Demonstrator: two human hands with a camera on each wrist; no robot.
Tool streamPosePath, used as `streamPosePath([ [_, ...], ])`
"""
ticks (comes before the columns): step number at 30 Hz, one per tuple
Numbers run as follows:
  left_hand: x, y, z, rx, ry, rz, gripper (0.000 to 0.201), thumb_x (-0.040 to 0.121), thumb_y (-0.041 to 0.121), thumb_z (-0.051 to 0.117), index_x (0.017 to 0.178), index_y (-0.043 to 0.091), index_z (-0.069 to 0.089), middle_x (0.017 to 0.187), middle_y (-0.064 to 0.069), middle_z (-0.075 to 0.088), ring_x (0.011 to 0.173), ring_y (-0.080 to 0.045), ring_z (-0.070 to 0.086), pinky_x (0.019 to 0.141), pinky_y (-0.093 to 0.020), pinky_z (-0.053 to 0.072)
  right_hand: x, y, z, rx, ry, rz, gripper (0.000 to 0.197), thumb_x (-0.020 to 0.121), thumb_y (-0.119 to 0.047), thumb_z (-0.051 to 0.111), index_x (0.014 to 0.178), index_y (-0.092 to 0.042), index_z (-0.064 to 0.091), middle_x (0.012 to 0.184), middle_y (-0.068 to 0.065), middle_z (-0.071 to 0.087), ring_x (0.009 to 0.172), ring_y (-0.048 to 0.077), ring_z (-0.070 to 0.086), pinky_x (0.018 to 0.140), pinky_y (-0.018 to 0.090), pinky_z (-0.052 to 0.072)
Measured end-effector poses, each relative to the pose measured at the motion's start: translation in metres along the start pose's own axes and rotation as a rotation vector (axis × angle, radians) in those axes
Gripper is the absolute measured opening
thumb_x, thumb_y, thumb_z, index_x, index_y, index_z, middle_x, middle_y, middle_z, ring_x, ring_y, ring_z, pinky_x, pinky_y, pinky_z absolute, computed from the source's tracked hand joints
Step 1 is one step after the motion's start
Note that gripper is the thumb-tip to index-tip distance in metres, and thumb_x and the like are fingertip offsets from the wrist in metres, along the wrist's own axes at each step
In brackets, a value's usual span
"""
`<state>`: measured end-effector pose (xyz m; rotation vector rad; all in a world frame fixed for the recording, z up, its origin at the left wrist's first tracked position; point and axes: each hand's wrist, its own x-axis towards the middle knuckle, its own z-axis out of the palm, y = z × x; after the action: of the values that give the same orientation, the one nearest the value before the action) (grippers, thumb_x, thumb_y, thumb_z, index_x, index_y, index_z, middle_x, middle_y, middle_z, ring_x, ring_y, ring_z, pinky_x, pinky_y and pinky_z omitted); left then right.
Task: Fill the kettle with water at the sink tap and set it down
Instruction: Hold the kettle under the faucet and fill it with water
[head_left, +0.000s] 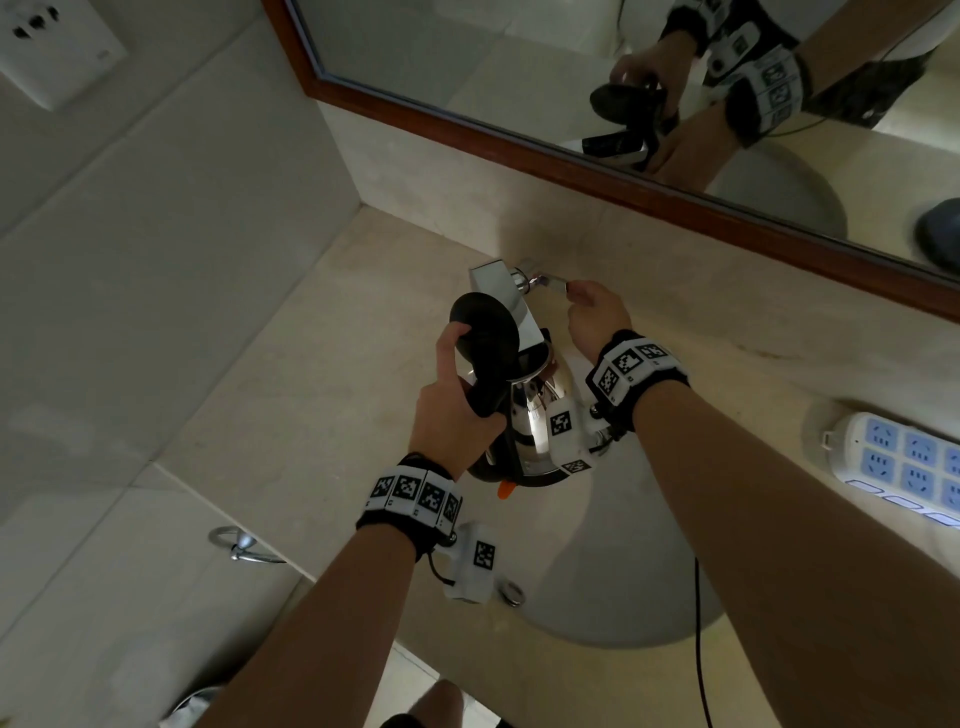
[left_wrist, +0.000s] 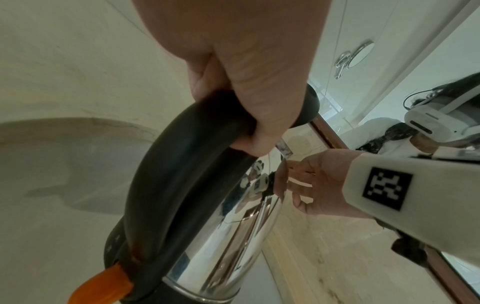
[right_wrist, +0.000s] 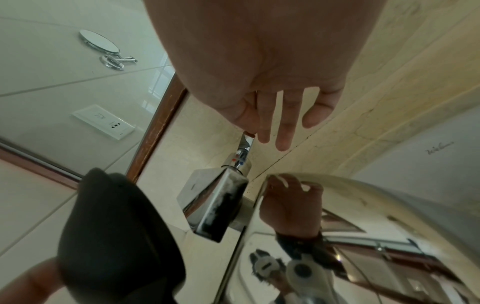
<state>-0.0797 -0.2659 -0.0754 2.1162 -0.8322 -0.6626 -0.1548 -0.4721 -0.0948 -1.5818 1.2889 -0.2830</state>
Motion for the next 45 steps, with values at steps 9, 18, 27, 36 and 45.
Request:
streamPosePath([
  [9,0.0,-0.004,0.0,0.003,0.0,-0.015,0.107,0.074,0.001,0.076,0.153,0.04,0.015,0.067,-0.006,0.069,0.058,-0.016,0.069,0.056,-0.028,0.06,-0.003,-0.002,0.005,0.033,0.053,-0.021,0.047,0.097,-0.007,0.04,0.14,-0.015,0.055,0.145,0.007,0.058,0.132,0.026,0.054,0.113,0.04,0.041],
  [18,-0.002,-0.004,0.003,0.003,0.0,-0.002,0.105,0.074,0.001,0.075,0.153,0.038,0.017,0.063,-0.001,0.066,0.057,-0.013,0.068,0.052,-0.022,0.055,-0.002,-0.002,0.002,0.029,0.062,-0.044,0.044,0.099,-0.009,0.042,0.14,-0.017,0.056,0.146,0.006,0.057,0.134,0.026,0.053,0.114,0.038,0.04],
  [27,-0.006,-0.002,0.006,0.004,-0.007,-0.022,0.103,0.074,0.0,0.075,0.148,0.043,0.018,0.066,-0.003,0.069,0.059,-0.016,0.07,0.061,-0.04,0.065,-0.004,-0.001,-0.005,0.001,0.027,-0.082,0.045,0.098,-0.007,0.042,0.139,-0.016,0.058,0.146,0.007,0.056,0.136,0.024,0.051,0.115,0.033,0.037],
  [36,-0.007,-0.006,0.008,-0.003,0.015,-0.025,0.103,0.073,0.001,0.075,0.15,0.042,0.019,0.065,-0.005,0.069,0.059,-0.019,0.07,0.062,-0.043,0.065,-0.008,0.001,-0.006,-0.014,-0.006,-0.103,0.047,0.098,-0.008,0.046,0.143,-0.016,0.054,0.148,0.004,0.054,0.138,0.022,0.049,0.117,0.034,0.036],
  [45,-0.009,-0.011,0.012,-0.021,0.032,-0.04,0.105,0.072,0.002,0.077,0.149,0.042,0.018,0.064,-0.01,0.068,0.056,-0.019,0.069,0.059,-0.041,0.064,-0.01,0.001,-0.011,-0.064,-0.051,-0.12,0.049,0.098,-0.009,0.047,0.146,-0.016,0.051,0.15,0.004,0.052,0.14,0.022,0.047,0.119,0.034,0.034],
])
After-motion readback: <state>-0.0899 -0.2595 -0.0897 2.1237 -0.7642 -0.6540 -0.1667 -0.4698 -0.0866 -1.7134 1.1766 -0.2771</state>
